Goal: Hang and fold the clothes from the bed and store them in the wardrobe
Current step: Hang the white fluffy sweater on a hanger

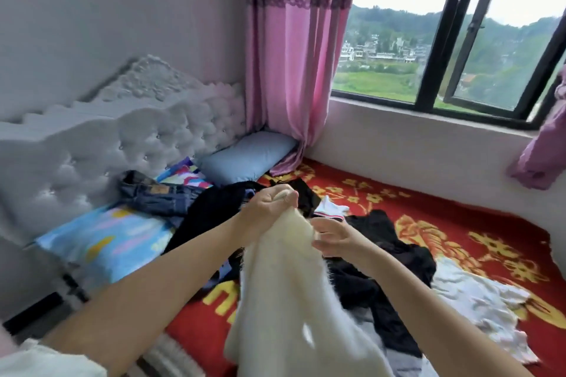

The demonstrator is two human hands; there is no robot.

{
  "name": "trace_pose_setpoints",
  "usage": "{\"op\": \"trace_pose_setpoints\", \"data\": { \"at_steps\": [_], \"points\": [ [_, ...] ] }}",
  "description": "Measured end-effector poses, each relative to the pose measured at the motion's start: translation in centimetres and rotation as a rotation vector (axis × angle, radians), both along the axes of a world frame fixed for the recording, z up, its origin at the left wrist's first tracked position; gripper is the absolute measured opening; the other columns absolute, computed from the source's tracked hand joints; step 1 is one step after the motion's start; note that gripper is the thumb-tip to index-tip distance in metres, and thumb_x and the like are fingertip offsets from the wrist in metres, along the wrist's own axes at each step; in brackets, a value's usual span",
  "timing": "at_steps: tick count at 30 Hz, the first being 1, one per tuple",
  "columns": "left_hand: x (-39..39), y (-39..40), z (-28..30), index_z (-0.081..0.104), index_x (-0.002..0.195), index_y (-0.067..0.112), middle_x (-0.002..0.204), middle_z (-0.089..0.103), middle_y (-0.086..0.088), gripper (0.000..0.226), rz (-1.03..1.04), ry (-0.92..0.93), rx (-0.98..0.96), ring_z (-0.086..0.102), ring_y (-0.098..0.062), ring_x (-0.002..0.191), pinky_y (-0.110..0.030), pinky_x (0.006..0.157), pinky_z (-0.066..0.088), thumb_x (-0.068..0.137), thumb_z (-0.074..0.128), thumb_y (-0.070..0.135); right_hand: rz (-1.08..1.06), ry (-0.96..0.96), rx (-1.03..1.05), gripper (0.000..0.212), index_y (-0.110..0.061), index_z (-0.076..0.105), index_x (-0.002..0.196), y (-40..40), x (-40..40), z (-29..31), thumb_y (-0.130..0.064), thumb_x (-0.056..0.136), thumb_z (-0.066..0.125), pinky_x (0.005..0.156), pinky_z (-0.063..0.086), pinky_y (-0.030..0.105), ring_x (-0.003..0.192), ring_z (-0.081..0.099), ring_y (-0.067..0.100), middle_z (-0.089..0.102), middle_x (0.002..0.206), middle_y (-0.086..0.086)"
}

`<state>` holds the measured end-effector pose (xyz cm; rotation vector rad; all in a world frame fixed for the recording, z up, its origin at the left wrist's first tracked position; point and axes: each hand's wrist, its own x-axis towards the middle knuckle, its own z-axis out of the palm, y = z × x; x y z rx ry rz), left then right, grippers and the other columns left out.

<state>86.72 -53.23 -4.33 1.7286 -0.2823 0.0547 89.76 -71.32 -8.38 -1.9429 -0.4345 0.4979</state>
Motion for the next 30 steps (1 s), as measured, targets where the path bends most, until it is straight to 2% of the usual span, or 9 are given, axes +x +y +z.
{"op": "trace_pose_setpoints", "data": {
  "at_steps": [3,5,9,12,16,18,20,25,30],
  "points": [
    [-4.6,6.6,-0.7,0.037,0.065,0.014,0.044,0.036,0.014,0.033,0.237,-0.063,-0.035,0.032,0.002,0.042,-0.012,0.044,0.028,0.097,0.043,0.016,0.297,-0.128,-0.073,0.028,-0.015,0.060,0.104,7.4,-1.6,-1.3,-0.012,0.077,0.068,0.073,0.044,0.015,0.081,0.055,-0.001,0.061,0.093,0.000],
    [-8.0,10.4,-0.6,0.032,0.063,0.016,0.044,0.031,0.014,0.036,0.387,-0.097,-0.073,0.028,0.001,0.042,-0.014,0.045,0.025,0.097,0.043,0.015,0.327,-0.262,-0.079,0.014,-0.011,0.061,0.092,11.4,-3.0,-2.0,-0.015,0.081,0.069,0.063,0.042,0.016,0.060,0.051,-0.008,0.056,0.079,0.000],
    [-17.7,18.9,0.0,0.030,0.062,0.016,0.041,0.030,0.013,0.034,0.718,-0.147,-0.232,0.024,0.002,0.039,-0.016,0.044,0.021,0.094,0.042,0.012,0.340,-0.754,0.188,0.021,-0.007,0.065,0.086,20.3,-8.8,-1.6,-0.028,0.083,0.064,0.062,0.035,0.002,0.063,0.049,-0.001,0.058,0.072,0.009],
    [-25.1,23.8,0.8,0.029,0.060,0.014,0.036,0.031,0.012,0.039,0.833,-0.148,-0.170,0.024,0.002,0.034,-0.014,0.038,0.019,0.090,0.054,0.010,0.445,-0.857,0.286,0.014,-0.020,0.051,0.083,26.3,-13.5,-1.1,-0.023,0.079,0.064,0.059,0.031,0.001,0.063,0.038,-0.001,0.052,0.067,0.007],
    [-34.1,29.0,2.0,0.038,0.056,0.016,0.040,0.040,0.014,0.047,0.892,-0.017,0.257,0.036,0.000,0.040,-0.012,0.041,0.026,0.065,0.079,0.036,0.651,-0.816,0.150,0.021,-0.016,0.050,0.093,32.7,-19.1,0.2,-0.029,0.078,0.046,0.054,0.027,0.016,0.058,0.042,0.017,0.052,0.065,0.008],
    [-37.7,31.0,2.4,0.047,0.057,0.022,0.048,0.045,0.014,0.040,0.806,0.212,0.561,0.042,0.001,0.047,-0.010,0.045,0.029,0.059,0.083,0.040,0.715,-0.846,0.094,0.040,0.005,0.054,0.100,36.1,-21.4,0.1,-0.027,0.079,0.042,0.058,0.026,0.024,0.067,0.052,0.032,0.053,0.070,0.014],
    [-42.0,32.9,2.6,0.051,0.052,0.025,0.051,0.045,0.014,0.034,0.685,0.495,0.749,0.042,0.001,0.046,-0.013,0.047,0.028,0.070,0.079,0.029,0.802,-0.839,0.079,0.041,0.009,0.051,0.106,40.0,-24.8,0.3,-0.019,0.079,0.038,0.061,0.026,0.027,0.074,0.057,0.035,0.049,0.075,0.012],
    [-50.5,37.5,2.1,0.038,0.053,0.012,0.055,0.038,0.005,0.047,0.677,0.831,1.056,0.033,-0.005,0.050,-0.018,0.048,0.027,0.094,0.051,0.033,1.018,-0.803,0.082,0.026,0.001,0.048,0.117,48.1,-31.7,1.1,0.000,0.092,0.043,0.063,0.028,0.027,0.076,0.051,0.027,0.055,0.084,0.013],
    [-60.5,43.4,2.2,0.042,0.061,0.016,0.077,0.044,0.002,0.040,1.164,0.804,1.018,0.048,-0.015,0.075,-0.026,0.060,0.031,0.093,0.049,0.038,1.263,-0.813,0.191,0.022,-0.008,0.057,0.112,56.9,-38.3,3.8,-0.006,0.096,0.041,0.070,0.031,0.020,0.081,0.052,0.016,0.058,0.088,-0.006]
  ]
}}
